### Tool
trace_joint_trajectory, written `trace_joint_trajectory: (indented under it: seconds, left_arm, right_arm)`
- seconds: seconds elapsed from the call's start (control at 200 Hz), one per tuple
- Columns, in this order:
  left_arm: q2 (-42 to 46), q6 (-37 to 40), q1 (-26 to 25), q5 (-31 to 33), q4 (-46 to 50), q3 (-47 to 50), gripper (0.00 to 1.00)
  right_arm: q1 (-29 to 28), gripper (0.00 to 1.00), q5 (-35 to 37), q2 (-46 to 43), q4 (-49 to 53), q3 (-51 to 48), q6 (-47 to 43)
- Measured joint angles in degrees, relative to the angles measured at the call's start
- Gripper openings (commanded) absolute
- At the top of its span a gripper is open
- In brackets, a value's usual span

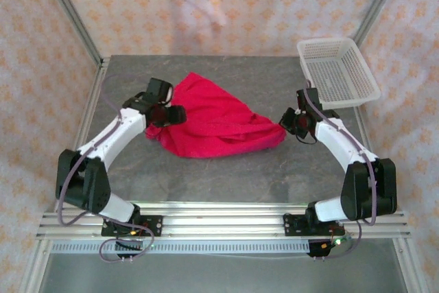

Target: Fold the inside-out t-shirt

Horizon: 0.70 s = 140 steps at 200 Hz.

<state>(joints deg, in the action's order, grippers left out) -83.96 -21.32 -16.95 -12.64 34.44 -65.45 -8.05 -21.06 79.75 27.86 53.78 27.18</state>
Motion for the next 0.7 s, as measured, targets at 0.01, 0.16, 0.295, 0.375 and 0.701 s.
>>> trace_joint_trajectory:
  seconds: [0.01, 0.16, 0.295, 0.375, 0.701]
  left_arm:
    - [0.74, 1.16, -1.51, 0.76, -0.55, 0.04, 0.59]
    - [5.07, 13.2, -14.97, -0.24, -10.73, 2.43, 0.76]
    - [-0.55, 22.12, -20.41, -4.44, -15.91, 2.38, 0.76]
    - [-6.95, 26.4, -21.62, -5.31, -16.24, -0.2, 0.75]
    - [-21.81, 36.63, -25.33, -5.35, -13.84, -11.45, 0.73]
  right_arm:
    - [0.0, 0.23, -0.02, 0.0, -0.15, -0.13, -0.2]
    - [-0.02, 0.33, 0.0, -0.33, -0.92, -1.25, -0.46]
    - [-0.02, 0.34, -0.02, -1.29, -0.92, -1.29, -0.42]
    - [-0.02, 0.34, -0.04, -2.12, -0.92, -1.31, -0.39]
    - [-0.02, 0.35, -0.72, -6.86, 0.13, -1.55, -0.42]
